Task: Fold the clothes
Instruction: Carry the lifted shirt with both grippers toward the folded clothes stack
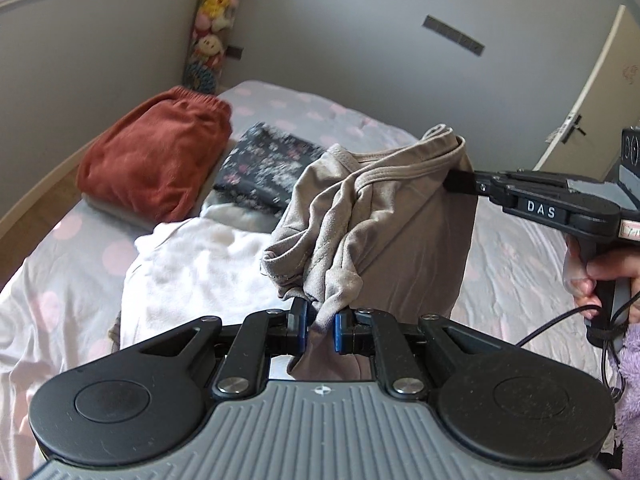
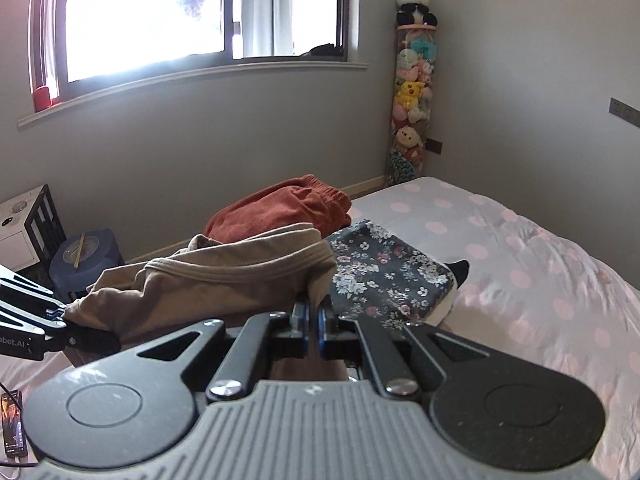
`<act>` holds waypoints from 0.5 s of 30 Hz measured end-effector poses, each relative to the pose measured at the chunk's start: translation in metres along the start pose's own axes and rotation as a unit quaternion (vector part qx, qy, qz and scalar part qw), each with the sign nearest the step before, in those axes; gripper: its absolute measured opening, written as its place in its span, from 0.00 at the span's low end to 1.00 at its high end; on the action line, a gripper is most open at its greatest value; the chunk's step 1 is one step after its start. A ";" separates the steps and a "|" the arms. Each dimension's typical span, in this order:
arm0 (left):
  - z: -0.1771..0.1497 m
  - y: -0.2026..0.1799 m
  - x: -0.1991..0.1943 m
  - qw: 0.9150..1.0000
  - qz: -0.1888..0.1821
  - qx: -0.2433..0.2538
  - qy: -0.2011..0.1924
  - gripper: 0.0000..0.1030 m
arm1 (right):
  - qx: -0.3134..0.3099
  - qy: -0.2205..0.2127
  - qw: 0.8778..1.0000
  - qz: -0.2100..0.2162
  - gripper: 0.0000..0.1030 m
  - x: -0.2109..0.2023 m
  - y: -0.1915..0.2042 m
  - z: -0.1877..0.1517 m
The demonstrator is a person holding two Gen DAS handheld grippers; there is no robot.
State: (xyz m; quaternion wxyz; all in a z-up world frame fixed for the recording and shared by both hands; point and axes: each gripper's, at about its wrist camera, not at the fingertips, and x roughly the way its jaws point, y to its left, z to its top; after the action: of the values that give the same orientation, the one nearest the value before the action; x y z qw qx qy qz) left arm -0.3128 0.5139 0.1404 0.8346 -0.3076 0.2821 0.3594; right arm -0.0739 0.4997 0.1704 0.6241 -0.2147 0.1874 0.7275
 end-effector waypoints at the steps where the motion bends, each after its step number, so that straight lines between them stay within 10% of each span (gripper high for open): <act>1: 0.000 0.009 0.002 1.000 0.002 -0.013 0.008 0.10 | -0.003 0.006 1.000 0.010 0.05 0.010 0.000 0.003; 15: -0.026 0.120 0.046 0.975 0.036 -0.180 0.126 0.09 | -0.073 0.103 0.982 0.141 0.05 0.172 0.041 0.017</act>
State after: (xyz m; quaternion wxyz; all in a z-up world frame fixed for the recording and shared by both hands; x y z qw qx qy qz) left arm -0.3858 0.5809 0.0544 0.7098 -0.4852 0.3268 0.3923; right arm -0.1382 0.6449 0.0909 0.4748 -0.3050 0.2254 0.7942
